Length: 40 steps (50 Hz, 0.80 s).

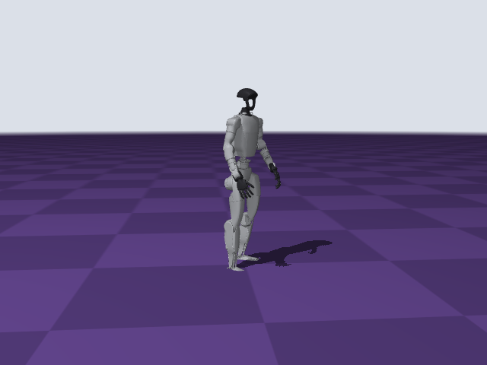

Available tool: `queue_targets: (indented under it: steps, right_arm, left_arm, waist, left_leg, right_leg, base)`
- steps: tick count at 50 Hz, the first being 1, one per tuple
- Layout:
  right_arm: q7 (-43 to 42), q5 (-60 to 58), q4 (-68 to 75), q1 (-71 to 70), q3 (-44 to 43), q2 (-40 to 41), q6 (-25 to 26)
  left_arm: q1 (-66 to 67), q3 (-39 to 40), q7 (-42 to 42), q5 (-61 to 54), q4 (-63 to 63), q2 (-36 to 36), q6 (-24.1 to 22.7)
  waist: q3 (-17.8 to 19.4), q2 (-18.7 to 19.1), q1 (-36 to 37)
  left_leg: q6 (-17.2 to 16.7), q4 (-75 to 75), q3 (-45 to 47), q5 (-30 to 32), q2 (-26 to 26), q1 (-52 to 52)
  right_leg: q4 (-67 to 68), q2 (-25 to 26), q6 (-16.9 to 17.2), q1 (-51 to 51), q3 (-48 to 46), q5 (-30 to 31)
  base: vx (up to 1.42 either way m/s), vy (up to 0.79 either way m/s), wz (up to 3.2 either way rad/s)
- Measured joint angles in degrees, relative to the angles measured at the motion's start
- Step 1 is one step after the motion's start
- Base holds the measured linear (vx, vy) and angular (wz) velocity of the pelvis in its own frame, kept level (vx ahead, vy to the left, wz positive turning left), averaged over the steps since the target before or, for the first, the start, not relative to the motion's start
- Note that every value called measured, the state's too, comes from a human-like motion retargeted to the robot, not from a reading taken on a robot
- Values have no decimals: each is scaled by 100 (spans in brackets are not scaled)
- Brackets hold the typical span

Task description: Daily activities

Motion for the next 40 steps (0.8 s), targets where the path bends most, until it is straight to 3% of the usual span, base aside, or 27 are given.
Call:
queue_targets:
  steps: [17, 40]
  right_arm:
    - [453, -228, 534, -267, 313, 199, 136]
    - [586, -554, 698, -273, 397, 212, 145]
  left_arm:
    - [-143, 876, -54, -985, 1933, -563, 322]
    - [-402, 995, -270, -1149, 2065, -706, 336]
  waist:
    - [53, -74, 354]
    - [163, -151, 715]
  left_leg:
    - [120, -101, -190, 72, -105, 280]
    - [229, -39, -310, 108, -184, 403]
  right_leg:
    - [9, -87, 66, 270, -258, -9]
    - [14, -152, 84, 398, -360, -46]
  base:
    - [0, 0, 0]
    - [0, 0, 0]
